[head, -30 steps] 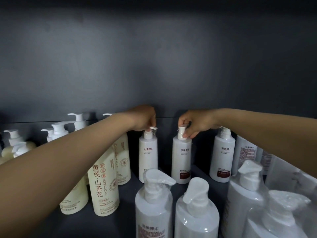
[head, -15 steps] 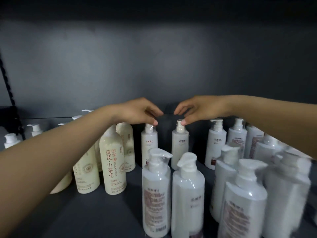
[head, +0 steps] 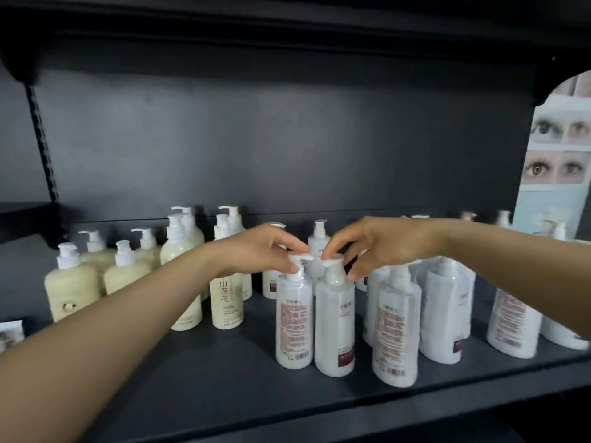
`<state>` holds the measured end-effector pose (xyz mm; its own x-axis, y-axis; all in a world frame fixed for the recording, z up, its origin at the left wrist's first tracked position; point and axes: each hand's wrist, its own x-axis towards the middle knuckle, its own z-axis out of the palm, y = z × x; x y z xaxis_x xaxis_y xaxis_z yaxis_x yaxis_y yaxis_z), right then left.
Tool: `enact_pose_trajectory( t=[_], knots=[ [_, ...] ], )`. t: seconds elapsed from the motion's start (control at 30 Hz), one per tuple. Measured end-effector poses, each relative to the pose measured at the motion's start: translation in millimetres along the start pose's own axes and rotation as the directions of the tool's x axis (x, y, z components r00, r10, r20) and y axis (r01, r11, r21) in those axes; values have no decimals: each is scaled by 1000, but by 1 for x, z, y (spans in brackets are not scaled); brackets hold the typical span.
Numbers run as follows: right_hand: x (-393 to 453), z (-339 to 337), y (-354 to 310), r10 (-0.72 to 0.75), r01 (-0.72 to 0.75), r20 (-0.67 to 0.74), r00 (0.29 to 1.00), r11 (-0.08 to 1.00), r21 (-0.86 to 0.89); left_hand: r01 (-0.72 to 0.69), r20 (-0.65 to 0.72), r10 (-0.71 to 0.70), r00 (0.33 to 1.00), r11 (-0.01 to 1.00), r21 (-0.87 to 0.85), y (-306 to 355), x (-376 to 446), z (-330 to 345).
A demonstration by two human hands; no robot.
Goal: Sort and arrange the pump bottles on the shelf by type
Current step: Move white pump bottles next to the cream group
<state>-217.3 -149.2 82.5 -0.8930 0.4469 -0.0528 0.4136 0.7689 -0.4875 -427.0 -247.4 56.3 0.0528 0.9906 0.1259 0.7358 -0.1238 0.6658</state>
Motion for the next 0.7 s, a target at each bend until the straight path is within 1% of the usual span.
enact_pose_trajectory(
  t=[0.13, 0.3, 0.4, 0.57, 0.7],
  knots=[
    [0, 12, -8, -27, 18, -112, 993, 996, -84, -8, -172, 18, 985, 998, 60, -2, -3, 14],
    [1, 20, -12, -54, 35, -187, 981, 994, -102, -23, -294, 40, 955, 998, 63, -6, -2, 22],
    [2, 22, -10, -53, 27, -190, 980, 990, -136, -5, -341, 29, 940, 998, 70, -8, 0, 23],
    [4, 24, -7, -47, 8, -197, 979, 982, -191, 29, -395, 45, 917, 983, 180, -5, 1, 25],
    [8, 22, -6, -71, 25, -201, 977, 975, -220, 58, -423, 43, 905, 973, 223, -1, 2, 26]
  ],
)
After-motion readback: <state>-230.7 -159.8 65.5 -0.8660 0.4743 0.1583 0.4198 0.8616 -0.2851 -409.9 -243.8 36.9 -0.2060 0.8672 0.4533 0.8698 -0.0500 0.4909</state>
